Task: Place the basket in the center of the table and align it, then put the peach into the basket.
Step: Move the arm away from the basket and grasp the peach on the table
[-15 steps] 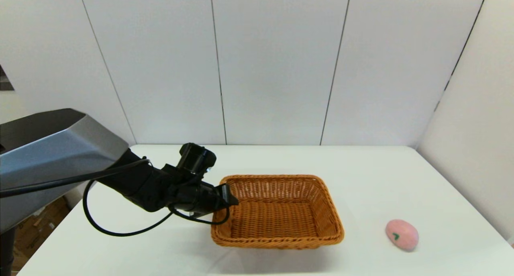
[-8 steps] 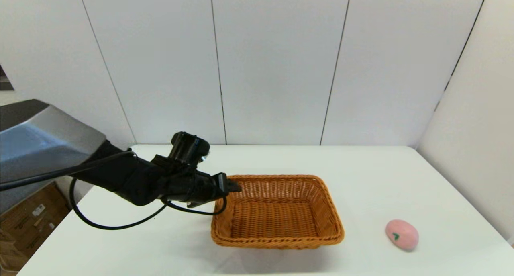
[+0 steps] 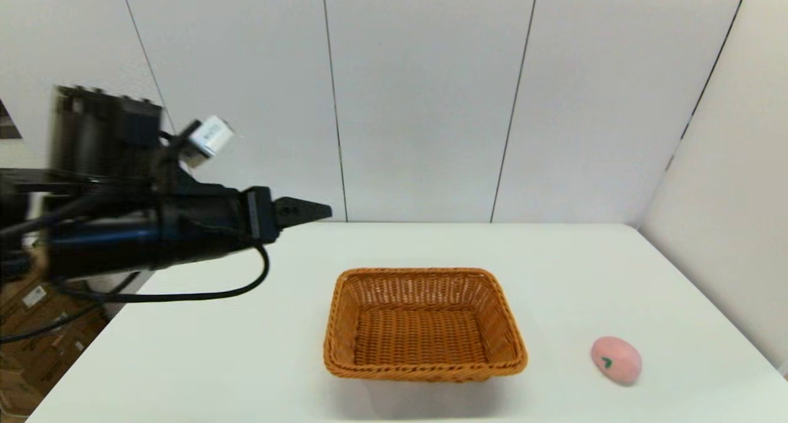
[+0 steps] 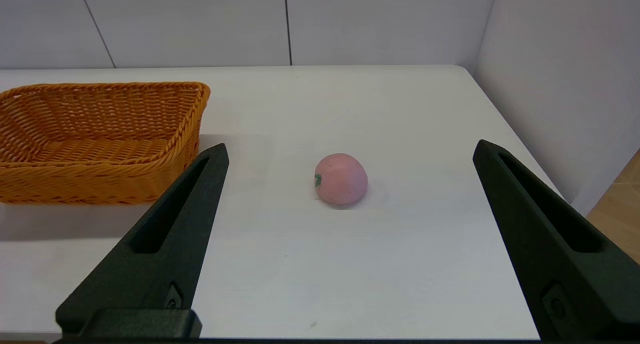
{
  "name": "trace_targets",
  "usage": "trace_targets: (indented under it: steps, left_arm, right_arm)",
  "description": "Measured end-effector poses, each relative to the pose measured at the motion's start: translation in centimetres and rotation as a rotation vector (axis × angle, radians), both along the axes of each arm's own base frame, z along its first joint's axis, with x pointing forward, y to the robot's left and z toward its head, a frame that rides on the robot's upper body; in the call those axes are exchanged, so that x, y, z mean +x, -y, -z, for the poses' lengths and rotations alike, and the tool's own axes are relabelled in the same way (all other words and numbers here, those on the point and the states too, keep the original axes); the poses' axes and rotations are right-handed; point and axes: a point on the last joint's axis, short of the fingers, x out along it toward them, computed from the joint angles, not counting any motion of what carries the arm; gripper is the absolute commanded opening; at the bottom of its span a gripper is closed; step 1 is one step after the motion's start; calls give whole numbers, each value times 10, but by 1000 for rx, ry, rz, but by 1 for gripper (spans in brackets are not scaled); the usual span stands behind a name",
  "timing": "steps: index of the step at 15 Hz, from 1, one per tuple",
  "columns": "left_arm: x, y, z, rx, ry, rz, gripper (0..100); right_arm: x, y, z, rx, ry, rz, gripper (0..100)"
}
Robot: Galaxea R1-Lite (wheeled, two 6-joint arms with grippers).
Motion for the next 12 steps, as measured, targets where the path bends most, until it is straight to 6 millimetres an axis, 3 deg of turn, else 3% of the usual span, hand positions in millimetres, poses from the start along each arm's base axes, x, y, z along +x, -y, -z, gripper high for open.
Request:
trace_targets:
  steps: [3,5,8,12]
  left_arm:
    - [-82,-38,-41,-1,224,21,100]
    - [-129,-67,-44,36,346,-49,100]
    - [-183,-101,-26,147,491,-258,100]
    - [-229,-112,38,266,553,-438,100]
  right_arm:
    - [0,0,0,0,0,0,100]
    - [0,0,0,1,0,0,100]
    - [0,0,0,1,0,0,100]
    - [0,0,0,1,0,0,100]
